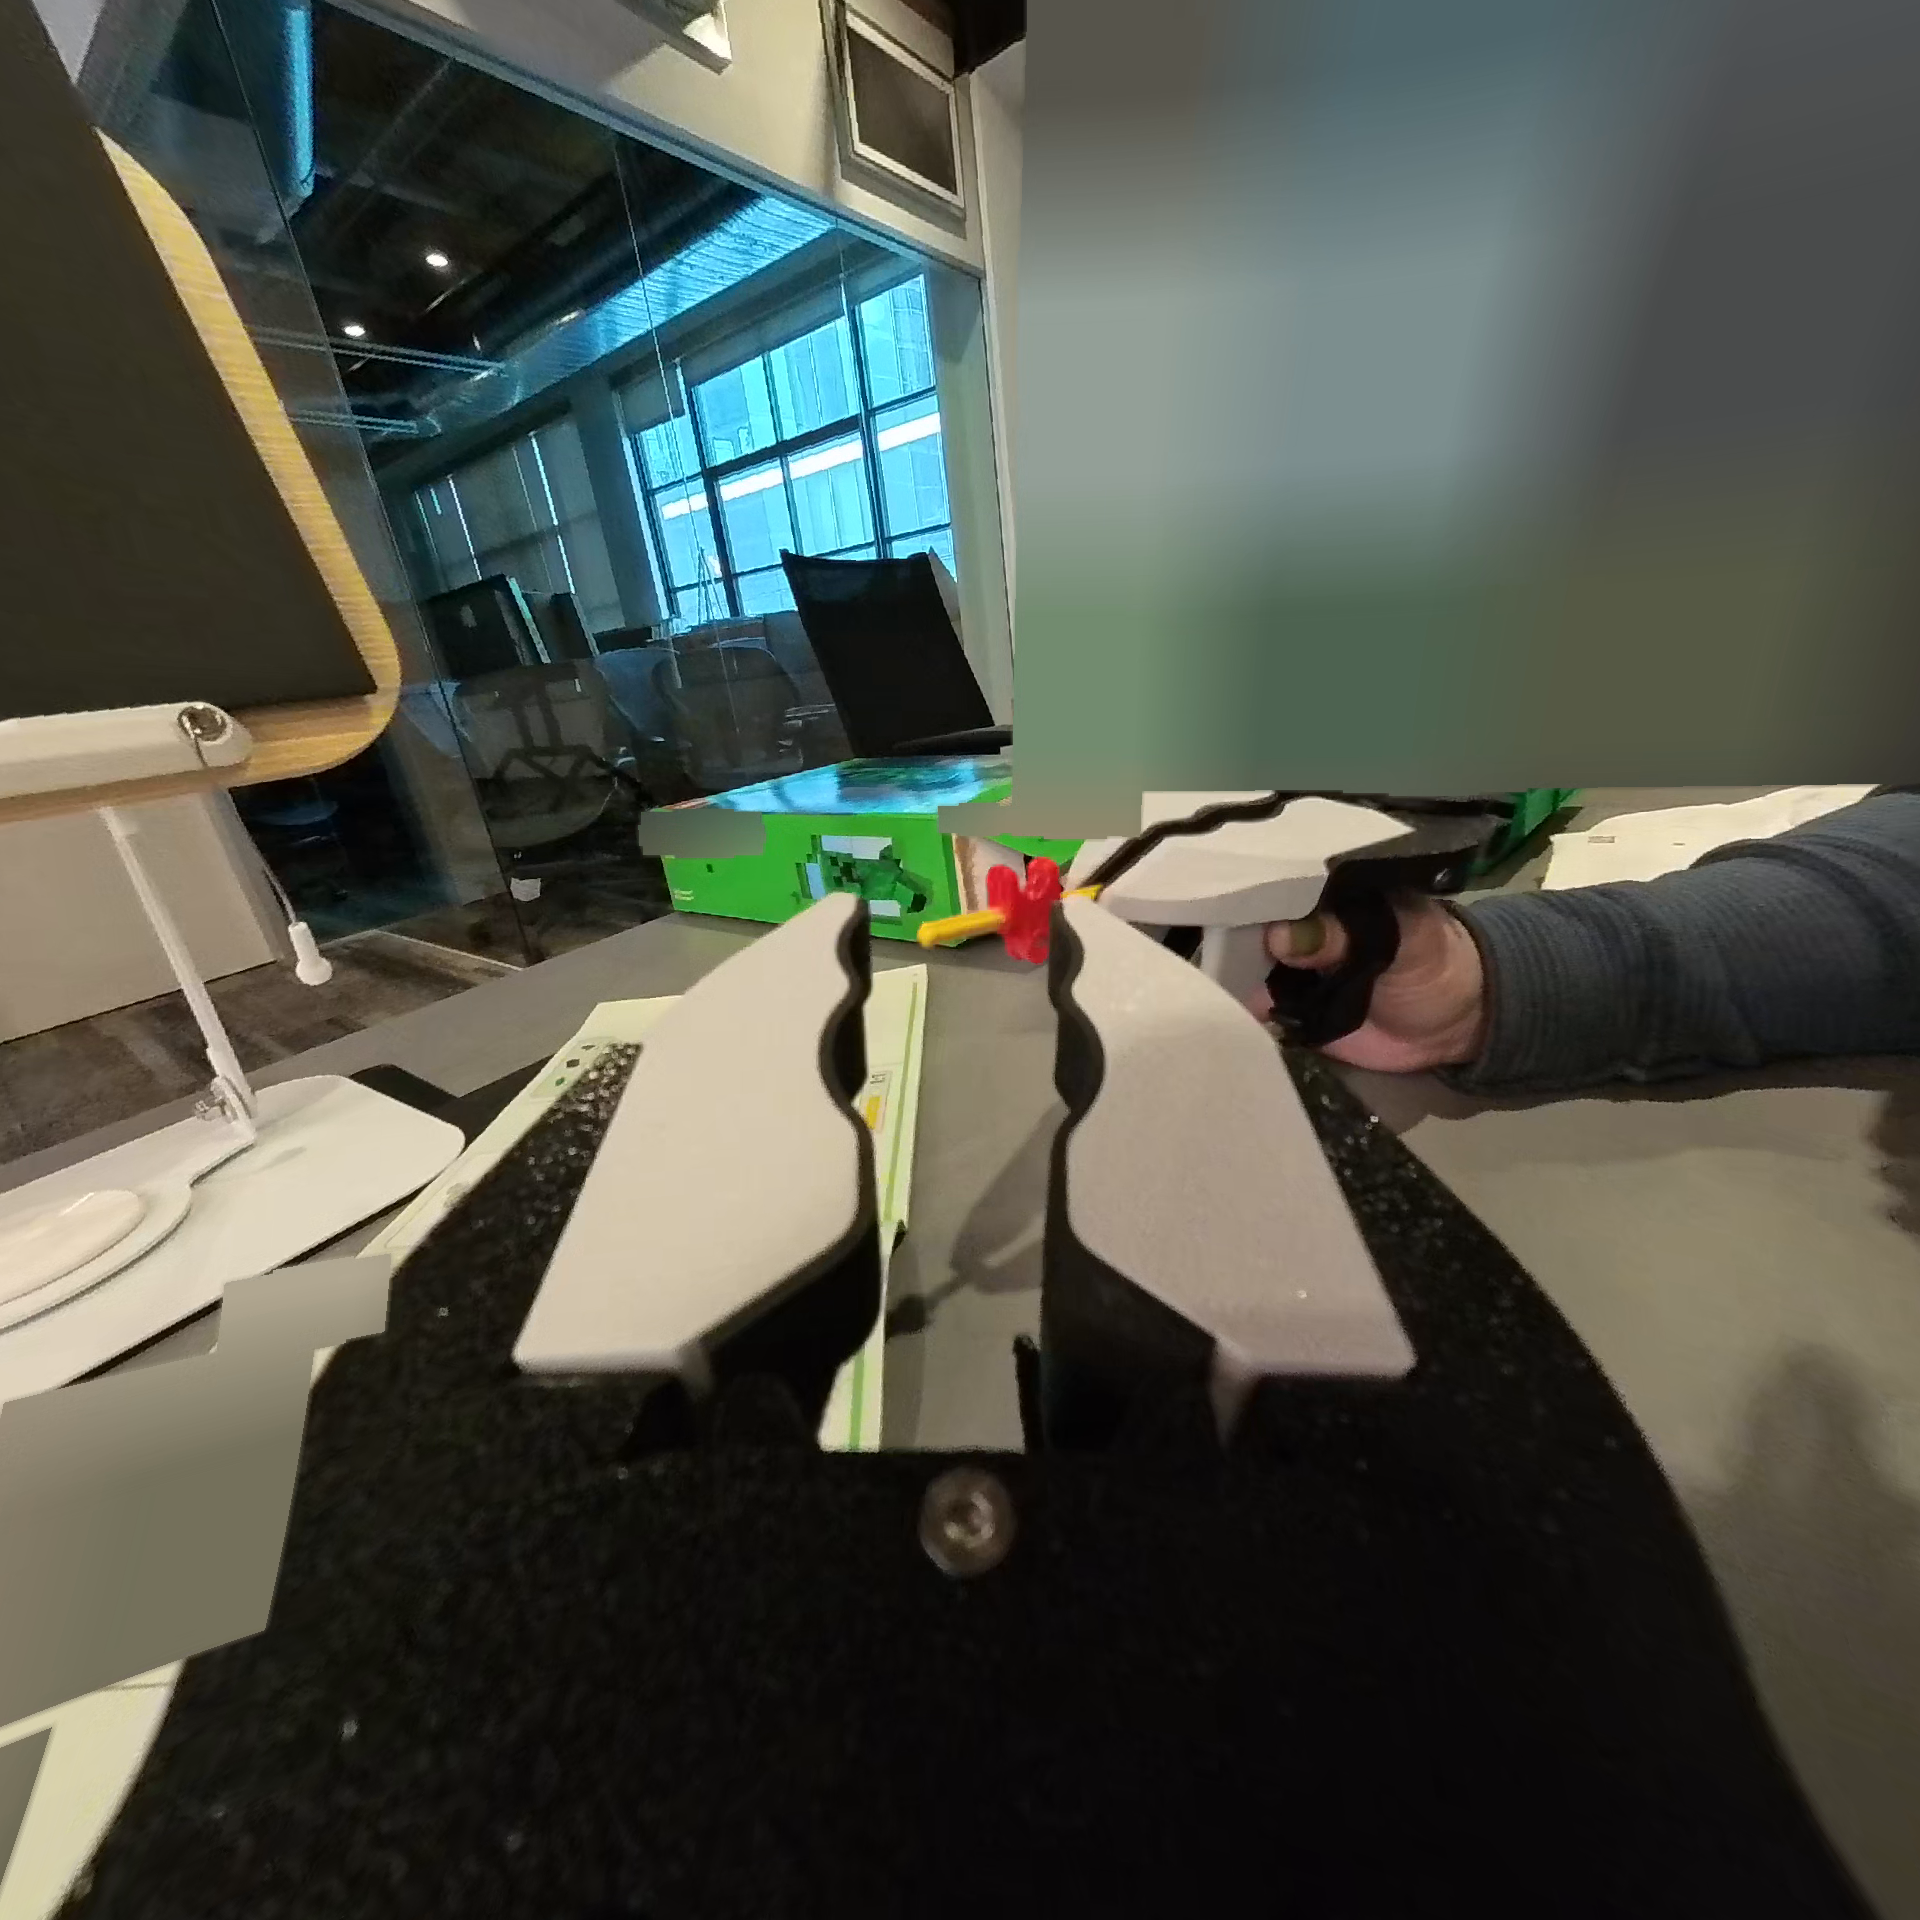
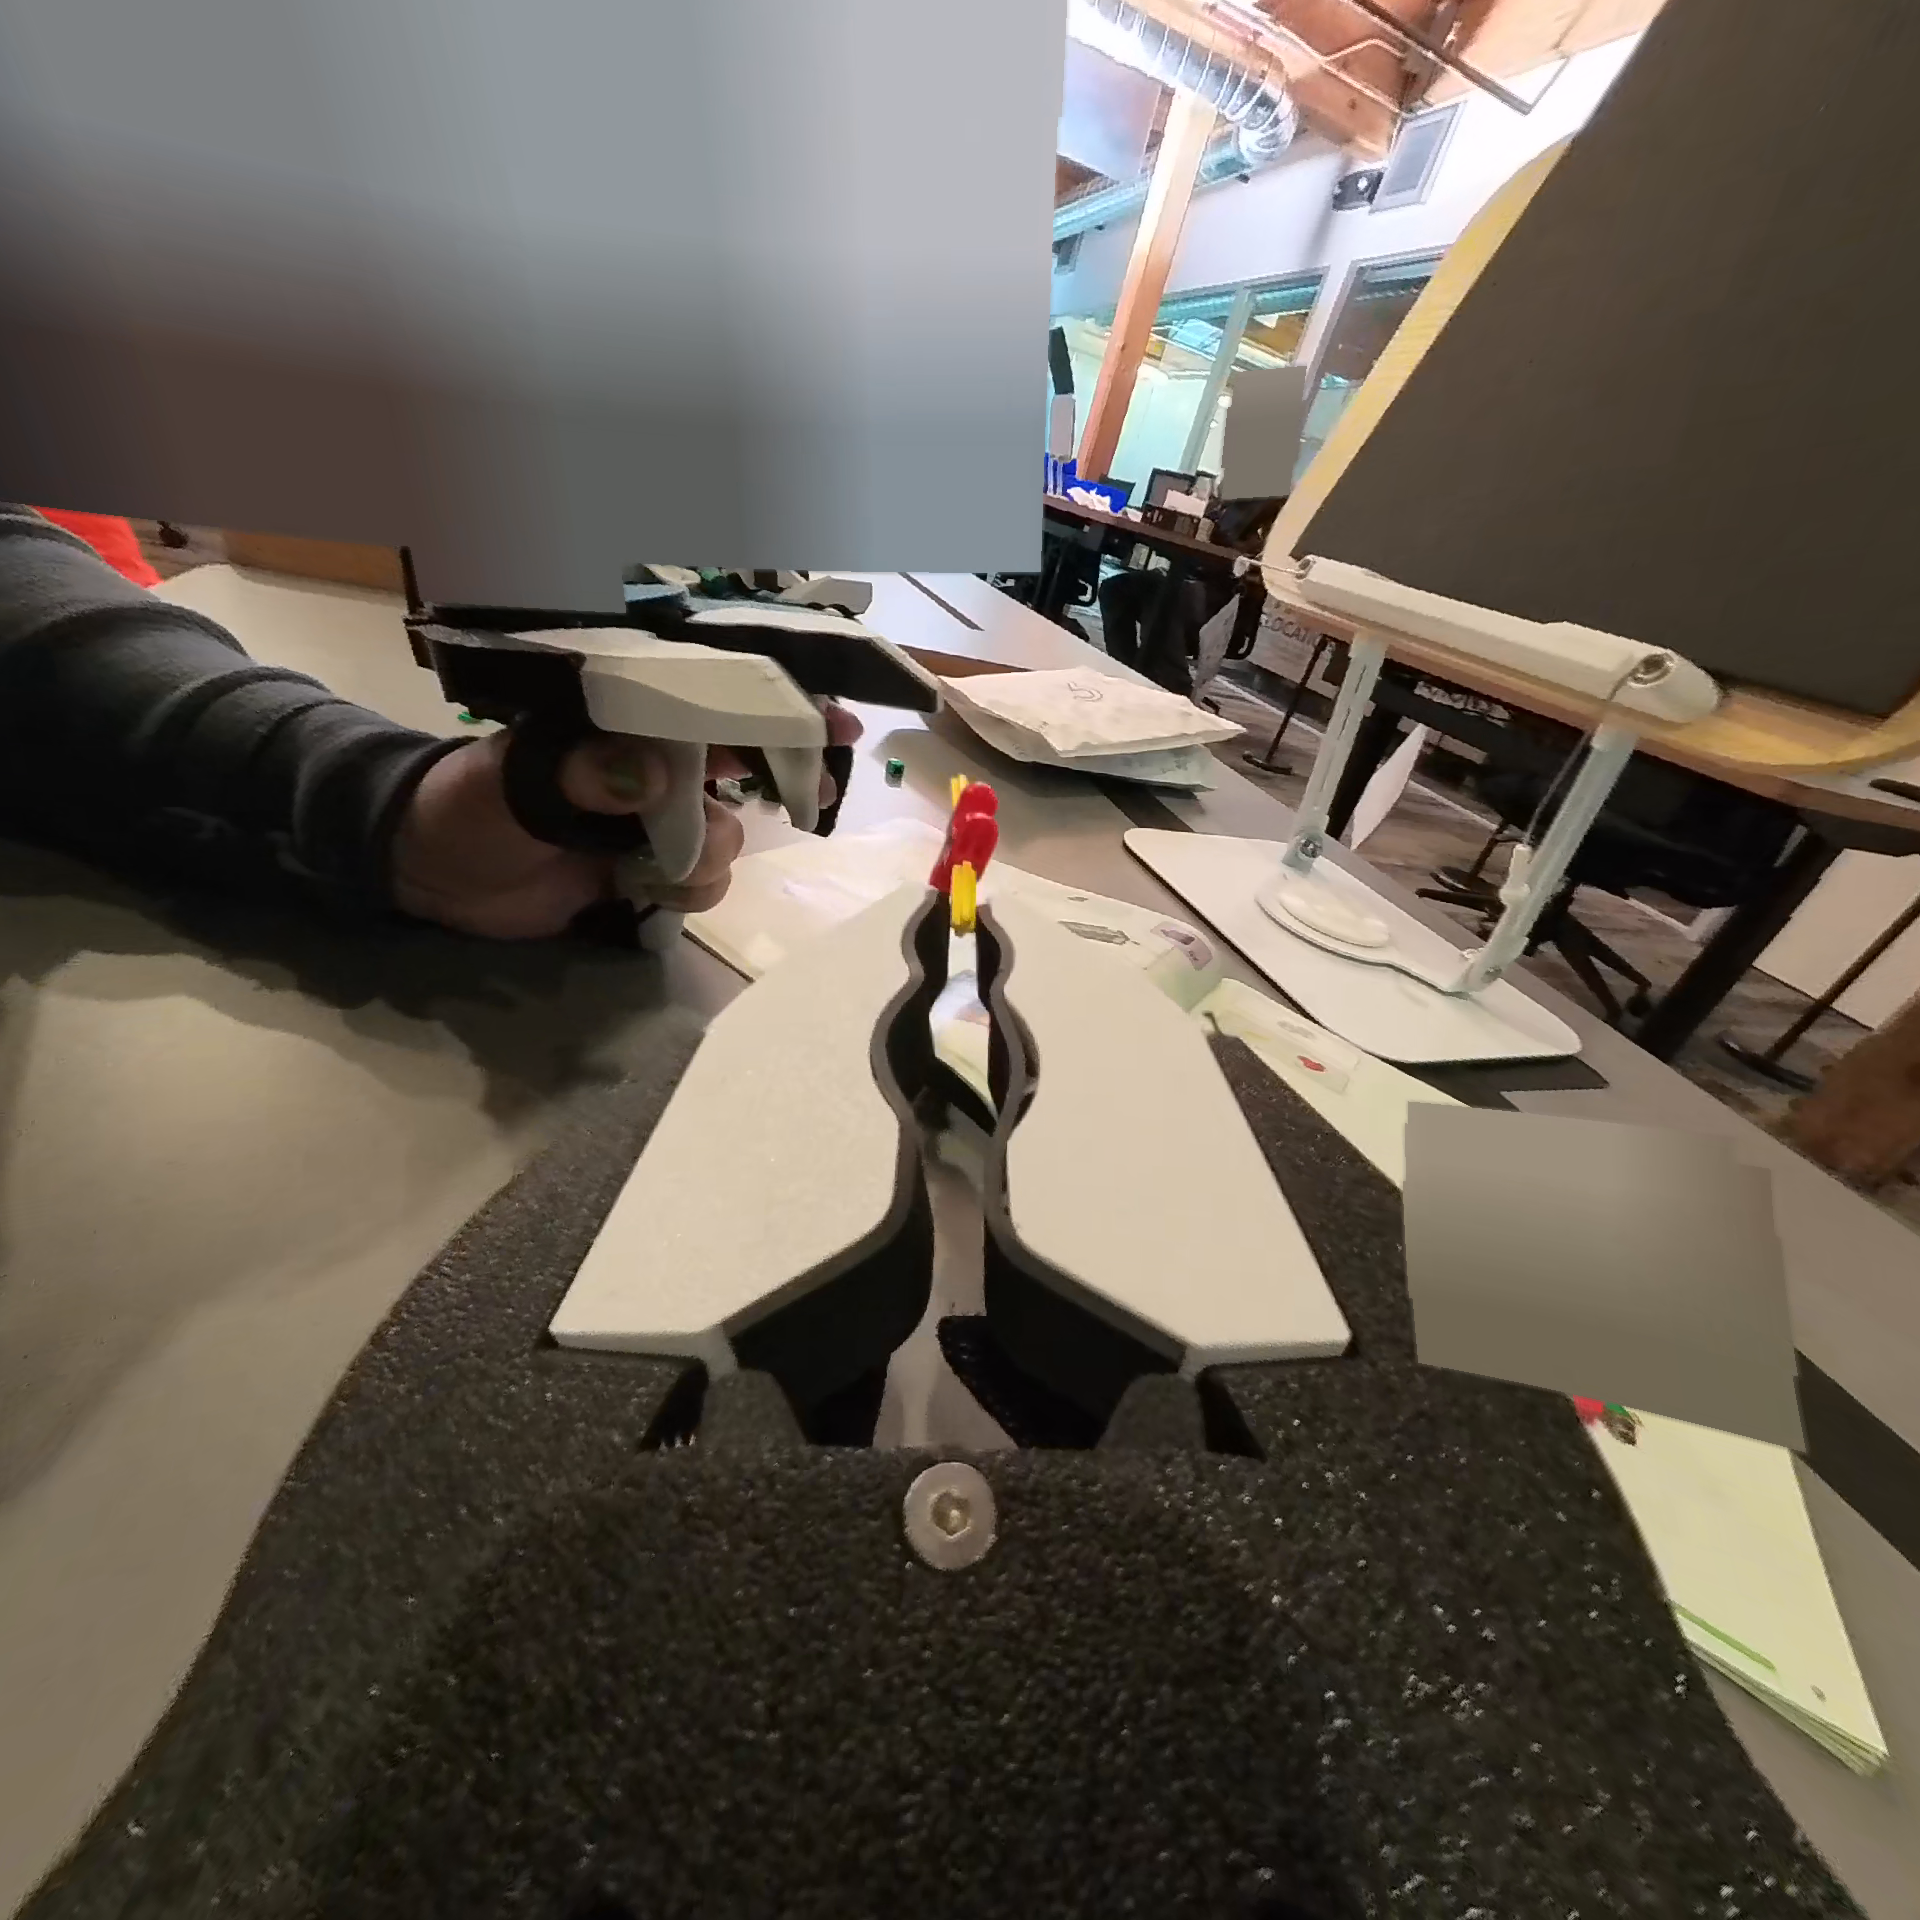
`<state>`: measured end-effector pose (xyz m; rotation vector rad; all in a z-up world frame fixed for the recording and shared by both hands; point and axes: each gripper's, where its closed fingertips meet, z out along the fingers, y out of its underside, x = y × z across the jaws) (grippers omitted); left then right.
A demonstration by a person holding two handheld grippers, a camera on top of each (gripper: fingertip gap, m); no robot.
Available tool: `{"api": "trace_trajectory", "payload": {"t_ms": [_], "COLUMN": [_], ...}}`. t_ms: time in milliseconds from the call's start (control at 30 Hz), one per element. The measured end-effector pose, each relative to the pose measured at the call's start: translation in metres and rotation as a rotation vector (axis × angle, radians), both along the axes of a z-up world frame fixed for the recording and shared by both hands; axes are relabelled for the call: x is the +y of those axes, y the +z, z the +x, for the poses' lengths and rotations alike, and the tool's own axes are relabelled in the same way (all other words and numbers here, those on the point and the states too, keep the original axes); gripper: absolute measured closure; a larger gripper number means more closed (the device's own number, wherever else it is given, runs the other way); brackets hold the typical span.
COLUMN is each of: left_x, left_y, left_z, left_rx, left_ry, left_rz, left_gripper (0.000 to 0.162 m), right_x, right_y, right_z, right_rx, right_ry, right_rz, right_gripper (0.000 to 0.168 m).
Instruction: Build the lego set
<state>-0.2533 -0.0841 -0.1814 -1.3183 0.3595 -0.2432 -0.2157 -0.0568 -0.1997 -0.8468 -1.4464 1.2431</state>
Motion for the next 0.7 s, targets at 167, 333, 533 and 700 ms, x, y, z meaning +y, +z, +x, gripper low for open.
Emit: {"api": "trace_trajectory", "payload": {"t_ms": [167, 333, 533, 700], "left_x": [-0.0002, -0.0002, -0.0002, 0.0], "left_y": [-0.0004, -0.0008, -0.0008, -0.001], "left_z": [0.0009, 0.0015, 0.0016, 0.002], "left_rx": [0.005, 0.01, 0.008, 0.013], "left_ry": [-0.004, -0.005, -0.008, -0.007], "left_rz": [0.0, -0.002, -0.002, -0.002], "left_gripper": [0.131, 0.133, 0.135, 0.136], "right_x": [0.0011, 0.003, 0.0021, 0.0014], "right_y": [-0.0019, -0.0021, -0.0048, -0.0062], "right_z": [-0.0012, -0.0015, -0.003, -0.0038], "right_rx": [-0.01, -0.013, -0.028, -0.034], "right_ry": [-0.014, -0.021, -0.022, -0.023], "right_rz": [0.008, -0.001, 0.012, 0.025], "right_gripper": [0.164, 0.164, 0.164, 0.164]}}
